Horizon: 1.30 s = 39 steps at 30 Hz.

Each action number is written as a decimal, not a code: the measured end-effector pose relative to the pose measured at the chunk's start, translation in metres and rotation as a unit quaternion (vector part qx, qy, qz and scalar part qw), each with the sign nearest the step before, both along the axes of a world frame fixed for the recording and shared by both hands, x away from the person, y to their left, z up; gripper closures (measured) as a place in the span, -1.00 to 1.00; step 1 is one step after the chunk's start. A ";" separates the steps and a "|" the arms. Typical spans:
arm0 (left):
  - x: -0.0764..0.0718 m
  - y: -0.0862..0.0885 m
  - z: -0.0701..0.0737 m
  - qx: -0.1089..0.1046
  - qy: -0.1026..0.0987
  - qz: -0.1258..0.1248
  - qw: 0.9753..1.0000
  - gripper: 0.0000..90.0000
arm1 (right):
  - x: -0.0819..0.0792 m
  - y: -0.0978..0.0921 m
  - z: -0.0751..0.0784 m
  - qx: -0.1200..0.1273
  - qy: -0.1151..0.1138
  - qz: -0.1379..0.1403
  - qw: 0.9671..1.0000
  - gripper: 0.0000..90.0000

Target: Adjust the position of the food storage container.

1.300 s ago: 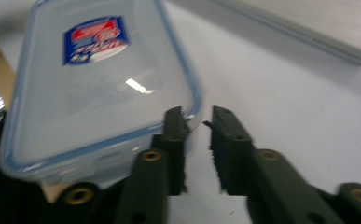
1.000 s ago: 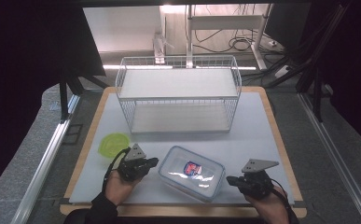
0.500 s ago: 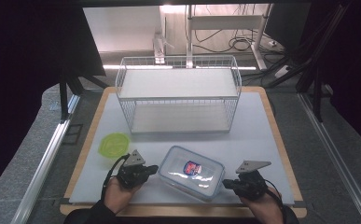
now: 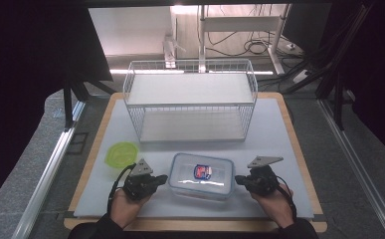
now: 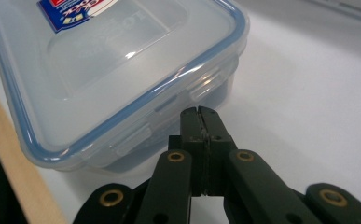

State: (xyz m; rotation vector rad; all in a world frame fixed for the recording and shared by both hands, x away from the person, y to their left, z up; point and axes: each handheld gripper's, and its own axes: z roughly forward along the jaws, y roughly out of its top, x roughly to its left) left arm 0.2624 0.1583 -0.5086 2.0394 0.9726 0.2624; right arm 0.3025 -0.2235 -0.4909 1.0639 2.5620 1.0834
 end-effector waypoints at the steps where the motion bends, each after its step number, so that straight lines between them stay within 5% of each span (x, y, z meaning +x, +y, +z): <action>1: 0.000 0.000 0.000 0.000 0.001 0.002 1.000 0.98 | 0.002 0.001 0.000 0.001 -0.002 -0.001 1.000 0.99; 6: 0.001 0.002 0.000 0.001 0.000 0.005 1.000 0.98 | 0.016 0.004 0.002 0.010 0.000 -0.002 1.000 0.99; 13: 0.002 0.005 -0.001 0.005 -0.003 0.011 1.000 0.96 | 0.037 0.016 0.001 -0.021 0.000 0.007 1.000 0.99; 21: 0.003 0.010 0.001 0.011 -0.010 0.018 1.000 0.80 | 0.032 0.013 0.001 -0.020 -0.004 0.012 1.000 0.88; 30: -0.004 0.028 0.006 0.010 -0.037 0.048 0.998 0.20 | 0.020 -0.003 0.012 0.011 -0.036 0.008 0.999 0.31; 39: -0.011 0.032 0.003 0.035 -0.057 0.053 0.996 -0.33 | 0.012 -0.007 0.013 0.020 -0.051 0.008 0.998 -0.13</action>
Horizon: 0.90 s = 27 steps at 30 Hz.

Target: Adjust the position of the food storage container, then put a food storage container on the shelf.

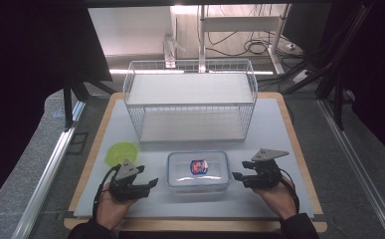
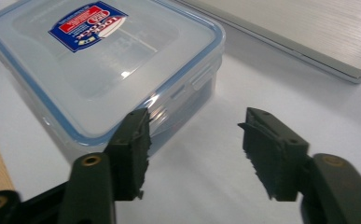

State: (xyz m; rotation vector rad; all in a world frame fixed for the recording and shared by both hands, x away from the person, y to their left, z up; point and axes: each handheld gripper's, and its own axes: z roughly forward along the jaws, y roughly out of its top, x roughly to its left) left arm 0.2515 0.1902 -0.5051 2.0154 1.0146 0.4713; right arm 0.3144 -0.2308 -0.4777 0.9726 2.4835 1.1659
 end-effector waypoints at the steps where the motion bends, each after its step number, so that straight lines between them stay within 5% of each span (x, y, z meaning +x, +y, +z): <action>1: -0.001 0.000 0.000 0.002 -0.003 0.000 1.000 -0.37 | -0.001 0.000 0.000 0.001 -0.001 0.001 1.000 -0.16; 11: -0.003 0.004 -0.003 0.001 0.002 0.009 1.000 -0.71 | -0.008 -0.007 -0.006 0.000 -0.018 -0.003 1.000 -0.57; 16: -0.002 0.004 -0.005 0.007 -0.012 0.014 1.000 -0.81 | -0.006 -0.008 -0.008 0.008 -0.014 -0.009 1.000 -0.64; 27: 0.002 0.004 -0.005 -0.009 -0.006 -0.003 1.000 -0.82 | -0.003 -0.006 -0.003 0.021 -0.002 -0.007 1.000 -0.78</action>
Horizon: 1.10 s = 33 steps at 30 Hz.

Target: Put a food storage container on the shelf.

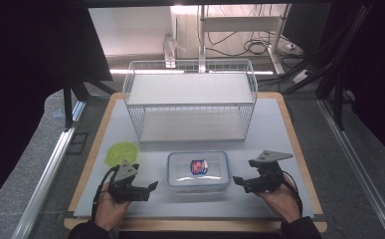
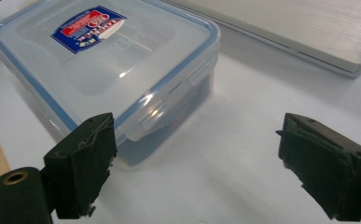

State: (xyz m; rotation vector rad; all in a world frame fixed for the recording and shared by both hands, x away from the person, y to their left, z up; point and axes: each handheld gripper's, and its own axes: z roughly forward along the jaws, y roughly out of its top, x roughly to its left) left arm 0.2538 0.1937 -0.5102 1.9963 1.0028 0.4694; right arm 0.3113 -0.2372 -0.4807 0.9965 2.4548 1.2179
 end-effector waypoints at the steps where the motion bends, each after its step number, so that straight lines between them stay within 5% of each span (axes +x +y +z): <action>1: 0.001 -0.001 0.001 -0.002 0.002 -0.004 1.000 -0.82 | 0.000 0.001 0.000 0.001 0.000 0.001 1.000 -0.81; 5: 0.006 -0.007 0.006 0.006 0.013 -0.018 1.000 -0.84 | 0.003 0.006 0.001 0.005 0.006 0.000 1.000 -0.88; 10: 0.014 -0.010 0.013 -0.029 0.032 -0.034 0.998 -0.88 | 0.005 0.013 0.004 0.008 0.011 -0.001 1.000 -0.96; 14: 0.023 -0.017 0.015 -0.033 0.048 -0.044 0.997 -0.92 | 0.007 0.018 0.008 0.024 0.024 0.012 0.999 -0.99; 17: 0.032 -0.022 0.013 -0.057 0.075 -0.062 0.994 -0.95 | 0.010 0.023 0.007 0.018 0.040 0.024 0.999 -1.00; 23: 0.048 -0.036 0.006 -0.063 0.110 -0.083 0.988 -0.94 | 0.019 0.034 -0.001 0.010 0.083 0.037 0.996 -0.98; 26: 0.054 -0.041 0.001 -0.082 0.128 -0.098 0.984 -0.96 | 0.024 0.040 -0.006 0.011 0.098 0.044 0.994 -0.93; 31: 0.066 -0.048 -0.009 -0.121 0.170 -0.130 0.969 -1.00 | 0.034 0.043 -0.013 0.043 0.142 0.056 0.987 -0.91; 33: 0.068 -0.048 -0.010 -0.128 0.176 -0.126 0.968 -1.00 | 0.038 0.045 -0.016 0.050 0.156 0.055 0.985 -0.92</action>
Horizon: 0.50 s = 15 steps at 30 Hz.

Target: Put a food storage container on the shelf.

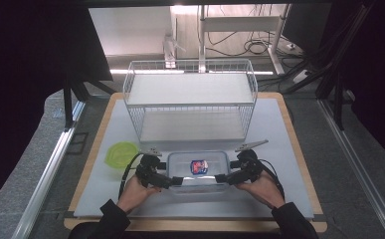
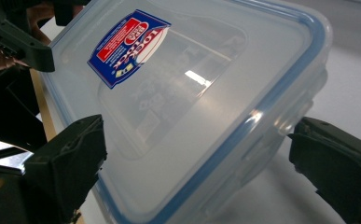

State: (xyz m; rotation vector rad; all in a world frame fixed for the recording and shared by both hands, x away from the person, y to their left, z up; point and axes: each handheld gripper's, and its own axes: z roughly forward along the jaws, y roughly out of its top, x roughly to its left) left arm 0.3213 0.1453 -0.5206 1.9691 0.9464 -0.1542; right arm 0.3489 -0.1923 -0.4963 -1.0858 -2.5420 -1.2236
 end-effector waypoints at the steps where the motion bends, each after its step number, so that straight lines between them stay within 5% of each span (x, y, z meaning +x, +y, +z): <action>1: 0.000 0.001 -0.001 -0.003 0.002 -0.002 1.000 -1.00 | 0.001 0.000 -0.001 0.004 0.007 0.000 1.000 -0.90; 6: 0.000 0.002 -0.004 -0.016 0.018 0.002 1.000 -1.00 | 0.005 0.001 -0.004 0.016 0.041 -0.010 0.999 -0.86; 10: -0.006 -0.001 0.002 0.004 0.006 0.003 1.000 -0.99 | 0.002 -0.002 -0.001 0.013 0.049 -0.013 0.999 -0.72; 15: -0.017 0.008 0.006 -0.010 -0.002 0.012 1.000 -0.66 | -0.005 -0.012 0.000 0.028 0.059 -0.014 0.998 -0.54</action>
